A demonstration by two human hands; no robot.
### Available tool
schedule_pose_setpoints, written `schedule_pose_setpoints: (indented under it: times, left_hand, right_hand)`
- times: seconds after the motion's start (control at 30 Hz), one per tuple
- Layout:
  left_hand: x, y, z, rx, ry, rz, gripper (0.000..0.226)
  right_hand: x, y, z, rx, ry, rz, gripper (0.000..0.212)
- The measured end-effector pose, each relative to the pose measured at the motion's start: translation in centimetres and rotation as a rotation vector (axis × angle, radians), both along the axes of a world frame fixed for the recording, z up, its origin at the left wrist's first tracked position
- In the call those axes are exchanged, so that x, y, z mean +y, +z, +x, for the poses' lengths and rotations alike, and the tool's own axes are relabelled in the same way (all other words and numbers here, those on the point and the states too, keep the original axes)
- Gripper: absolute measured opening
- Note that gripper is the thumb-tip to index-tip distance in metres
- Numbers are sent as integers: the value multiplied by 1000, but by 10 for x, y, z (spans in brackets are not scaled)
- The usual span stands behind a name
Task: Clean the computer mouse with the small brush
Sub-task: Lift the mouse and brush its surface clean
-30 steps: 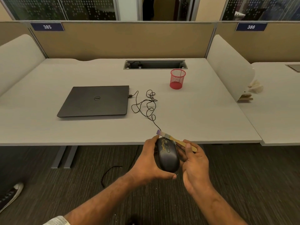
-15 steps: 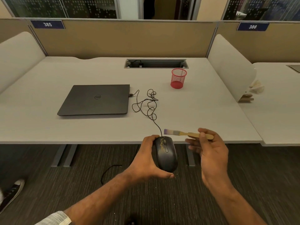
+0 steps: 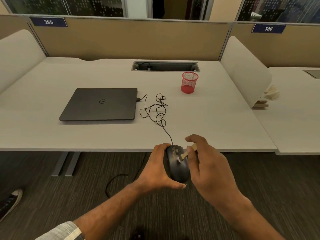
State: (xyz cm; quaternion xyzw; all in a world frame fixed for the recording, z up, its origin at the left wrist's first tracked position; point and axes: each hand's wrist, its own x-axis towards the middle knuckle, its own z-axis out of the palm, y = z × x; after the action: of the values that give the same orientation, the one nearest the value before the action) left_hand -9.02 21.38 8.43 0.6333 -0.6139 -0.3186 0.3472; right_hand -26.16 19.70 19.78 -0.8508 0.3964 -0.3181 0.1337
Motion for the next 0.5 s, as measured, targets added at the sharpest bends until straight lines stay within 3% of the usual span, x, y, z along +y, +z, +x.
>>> schedule_pose_setpoints:
  times: [0.17, 0.37, 0.5]
  left_hand:
    - [2, -5, -2, 17, 11, 9, 115]
    - [3, -4, -2, 25, 11, 15, 116]
    - [3, -2, -4, 35, 2, 22, 115]
  right_hand:
    - [6, -4, 2, -3, 53, 78, 36]
    - [6, -6, 4, -21, 39, 59, 22]
    - [10, -4, 8, -19, 66, 58, 24]
